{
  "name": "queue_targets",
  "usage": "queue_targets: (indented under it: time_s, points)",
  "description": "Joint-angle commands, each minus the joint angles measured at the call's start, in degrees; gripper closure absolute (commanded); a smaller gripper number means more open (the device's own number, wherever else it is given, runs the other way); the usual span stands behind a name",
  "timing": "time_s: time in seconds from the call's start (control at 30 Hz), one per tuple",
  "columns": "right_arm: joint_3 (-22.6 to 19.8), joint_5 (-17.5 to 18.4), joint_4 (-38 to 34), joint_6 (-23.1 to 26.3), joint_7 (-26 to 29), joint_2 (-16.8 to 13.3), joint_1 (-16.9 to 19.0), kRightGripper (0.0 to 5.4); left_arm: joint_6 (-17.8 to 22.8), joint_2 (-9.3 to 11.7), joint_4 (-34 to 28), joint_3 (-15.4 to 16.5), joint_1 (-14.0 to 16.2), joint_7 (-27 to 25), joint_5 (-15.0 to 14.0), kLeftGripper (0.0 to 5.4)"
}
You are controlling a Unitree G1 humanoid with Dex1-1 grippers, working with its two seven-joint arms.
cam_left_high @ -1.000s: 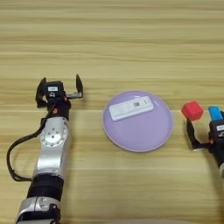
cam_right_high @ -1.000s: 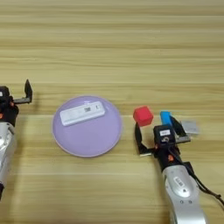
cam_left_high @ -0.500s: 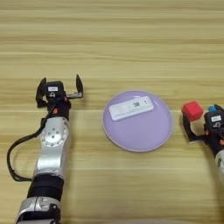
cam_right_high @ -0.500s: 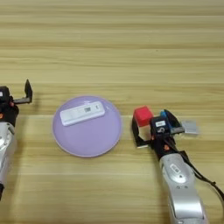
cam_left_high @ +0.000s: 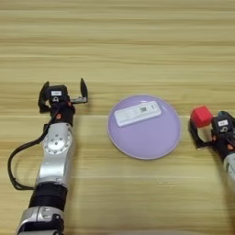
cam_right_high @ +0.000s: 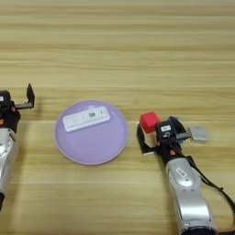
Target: Move the objects on the table
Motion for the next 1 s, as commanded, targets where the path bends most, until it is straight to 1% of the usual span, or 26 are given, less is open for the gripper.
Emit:
queue_targets:
  time_s: [0.03,0.2,0.3,0.33,0.5,0.8,1.0]
  points:
    - [0.29,-0.04,0.86,-0.28,0.56,-0.53,-0.8,0.02,1.04,-0.01,-0.72,-0.2,0.13,0.15,0.66,0.0]
    - [0.44,-0.06,1.1,-0.71,0.87,-0.48,-0.87,0.02,1.12,0.0,-0.88,-0.21,0.19,0.15,0.68,0.0]
    - [0.51,0.0,0.98,-0.84,1.08,-0.53,-0.87,0.24,1.19,-0.05,-1.02,-0.23,0.24,0.17,0.73,0.0]
    - [0.57,-0.01,0.96,-0.97,1.16,-0.57,-0.87,0.45,1.21,-0.07,-1.04,-0.22,0.24,0.17,0.76,0.0]
    - [0.74,-0.08,0.9,-1.37,1.41,-0.59,-0.84,0.99,1.3,-0.12,-1.17,-0.21,0.31,0.15,0.84,0.0]
    - [1.1,-0.2,0.53,-2.61,1.99,-0.58,-0.58,2.19,1.42,-0.29,-1.52,-0.29,0.51,0.16,1.01,0.0]
    - [1.18,-0.18,0.43,-3.26,2.18,-0.58,-0.37,2.87,1.55,-0.41,-1.84,-0.3,0.71,0.15,1.09,0.0]
